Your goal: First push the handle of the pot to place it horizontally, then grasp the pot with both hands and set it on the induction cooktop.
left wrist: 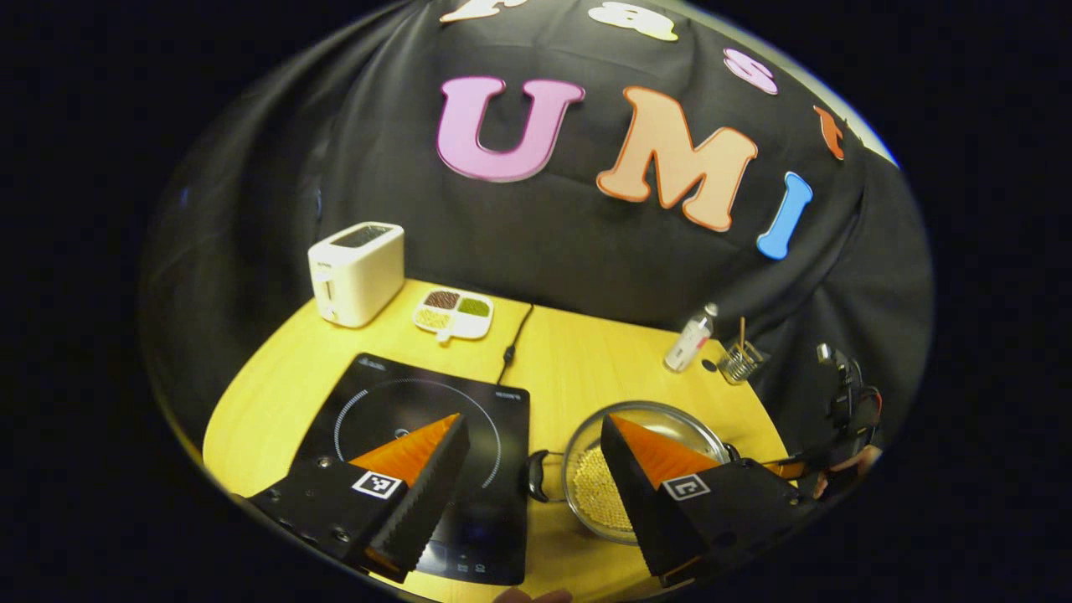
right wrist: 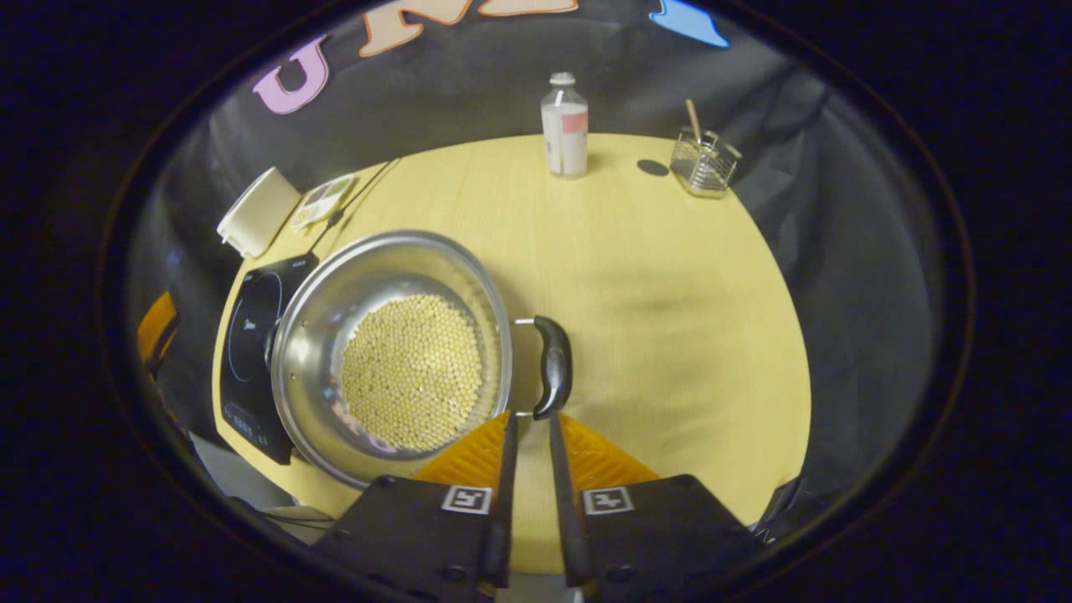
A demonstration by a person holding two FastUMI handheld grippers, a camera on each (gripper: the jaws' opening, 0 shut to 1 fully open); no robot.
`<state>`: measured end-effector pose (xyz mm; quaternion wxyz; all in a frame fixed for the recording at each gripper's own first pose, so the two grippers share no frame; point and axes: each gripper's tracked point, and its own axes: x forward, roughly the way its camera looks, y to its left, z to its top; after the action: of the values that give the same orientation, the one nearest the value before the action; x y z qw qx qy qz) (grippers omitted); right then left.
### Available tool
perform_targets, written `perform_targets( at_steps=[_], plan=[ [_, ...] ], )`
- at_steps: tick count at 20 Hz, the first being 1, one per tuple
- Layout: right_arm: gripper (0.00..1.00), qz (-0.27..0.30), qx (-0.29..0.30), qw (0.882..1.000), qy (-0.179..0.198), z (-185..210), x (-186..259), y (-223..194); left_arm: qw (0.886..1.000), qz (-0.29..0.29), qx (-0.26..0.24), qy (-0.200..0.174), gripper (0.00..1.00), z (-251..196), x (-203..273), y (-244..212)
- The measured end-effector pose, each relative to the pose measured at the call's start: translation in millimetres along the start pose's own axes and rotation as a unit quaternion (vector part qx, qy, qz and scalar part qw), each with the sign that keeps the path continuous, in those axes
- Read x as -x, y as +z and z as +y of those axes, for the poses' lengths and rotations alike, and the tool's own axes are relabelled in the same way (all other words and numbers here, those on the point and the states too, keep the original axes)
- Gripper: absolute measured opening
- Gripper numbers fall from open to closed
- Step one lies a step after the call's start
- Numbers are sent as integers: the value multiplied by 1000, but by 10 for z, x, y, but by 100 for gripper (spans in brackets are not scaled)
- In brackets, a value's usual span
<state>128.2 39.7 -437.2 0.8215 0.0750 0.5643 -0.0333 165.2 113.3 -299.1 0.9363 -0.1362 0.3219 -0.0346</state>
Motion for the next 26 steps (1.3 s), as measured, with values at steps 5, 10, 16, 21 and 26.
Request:
perform_targets(
  at_steps=[5, 10, 16, 21, 26],
  plan=[
    [66, -19, -8, 1000, -19, -53, -89, 182, 995, 82, 42, -26, 98, -179, -280, -447],
    [69, 7, -43, 999, -28, -106, -319, 237, 991, 132, 26, -22, 98, -150, -578, -715],
    [70, 29, -30, 999, -28, -66, -507, 196, 984, 178, 21, -17, 97, -107, -801, -947],
    [79, 42, -22, 999, -25, -65, -604, 164, 980, 200, 5, -2, 85, -60, -901, -1077],
    [79, 51, -19, 998, -38, -186, -681, 132, 974, 223, -44, -1, 82, -153, -955, -1158]
  ],
)
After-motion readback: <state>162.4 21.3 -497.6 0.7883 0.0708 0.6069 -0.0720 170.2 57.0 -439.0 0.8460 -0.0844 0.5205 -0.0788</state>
